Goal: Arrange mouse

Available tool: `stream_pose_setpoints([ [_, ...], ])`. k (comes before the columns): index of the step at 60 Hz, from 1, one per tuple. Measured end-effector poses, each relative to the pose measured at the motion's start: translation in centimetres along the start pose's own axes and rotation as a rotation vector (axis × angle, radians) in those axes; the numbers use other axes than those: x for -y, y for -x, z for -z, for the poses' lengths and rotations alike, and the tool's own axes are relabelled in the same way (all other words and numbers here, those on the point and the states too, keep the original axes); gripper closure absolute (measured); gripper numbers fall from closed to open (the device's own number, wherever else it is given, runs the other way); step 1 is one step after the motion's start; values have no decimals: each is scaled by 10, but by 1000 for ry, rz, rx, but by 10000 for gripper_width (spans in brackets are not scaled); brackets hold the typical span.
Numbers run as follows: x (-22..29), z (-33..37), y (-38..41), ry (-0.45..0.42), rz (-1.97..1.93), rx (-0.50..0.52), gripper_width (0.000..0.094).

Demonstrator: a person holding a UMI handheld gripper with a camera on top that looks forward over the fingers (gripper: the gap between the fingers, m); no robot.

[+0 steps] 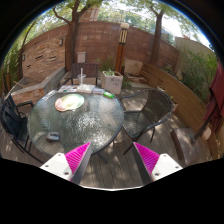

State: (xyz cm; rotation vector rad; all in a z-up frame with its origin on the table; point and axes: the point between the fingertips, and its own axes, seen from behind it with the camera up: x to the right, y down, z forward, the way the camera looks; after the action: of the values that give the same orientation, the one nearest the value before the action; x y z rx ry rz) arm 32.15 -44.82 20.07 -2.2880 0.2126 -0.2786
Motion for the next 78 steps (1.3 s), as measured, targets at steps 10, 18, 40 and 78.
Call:
stream_pose_setpoints([
  [10,-13,-10,8,35,-6,-7,80],
  [18,-36,-27,33,66,3,8,78],
  [40,-117,-53,241,77,-38,249,84],
  [78,-36,-213,369,14,-118,194,92],
])
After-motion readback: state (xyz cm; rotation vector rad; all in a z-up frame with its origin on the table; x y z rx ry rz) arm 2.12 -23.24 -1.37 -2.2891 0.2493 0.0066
